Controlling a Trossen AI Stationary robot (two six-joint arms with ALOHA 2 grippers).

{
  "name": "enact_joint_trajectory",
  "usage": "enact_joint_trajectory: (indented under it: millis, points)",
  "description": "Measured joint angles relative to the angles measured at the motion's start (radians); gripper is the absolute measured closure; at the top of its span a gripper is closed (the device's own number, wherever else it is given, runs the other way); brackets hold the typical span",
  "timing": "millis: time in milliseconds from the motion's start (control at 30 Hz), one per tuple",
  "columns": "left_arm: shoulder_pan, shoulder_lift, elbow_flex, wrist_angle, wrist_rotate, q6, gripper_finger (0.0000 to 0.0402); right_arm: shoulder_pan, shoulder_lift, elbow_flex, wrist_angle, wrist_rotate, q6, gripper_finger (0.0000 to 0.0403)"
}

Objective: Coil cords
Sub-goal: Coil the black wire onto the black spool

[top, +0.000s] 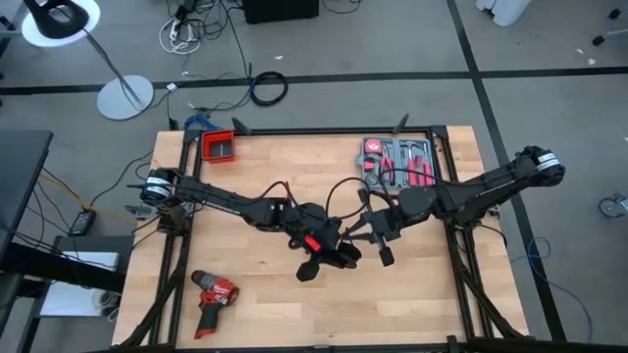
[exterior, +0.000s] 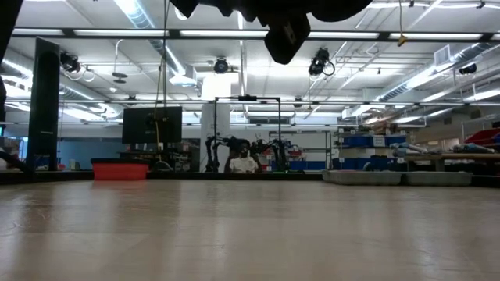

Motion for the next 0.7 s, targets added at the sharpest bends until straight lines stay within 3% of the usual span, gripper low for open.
enact_joint_trajectory:
  millis: [367,700]
  points:
    - [-0.003,-0.005,0.003,0.050,-0.019,0.025,0.0402,0.021,-0.012,-0.004,-0.087,-0.012,0.077,0.0301]
    - [-0.008,-0.005,0.004,0.053,-0.025,0.054,0.0402,0.028,-0.109,-0.004,-0.083,-0.018,0.101,0.0297]
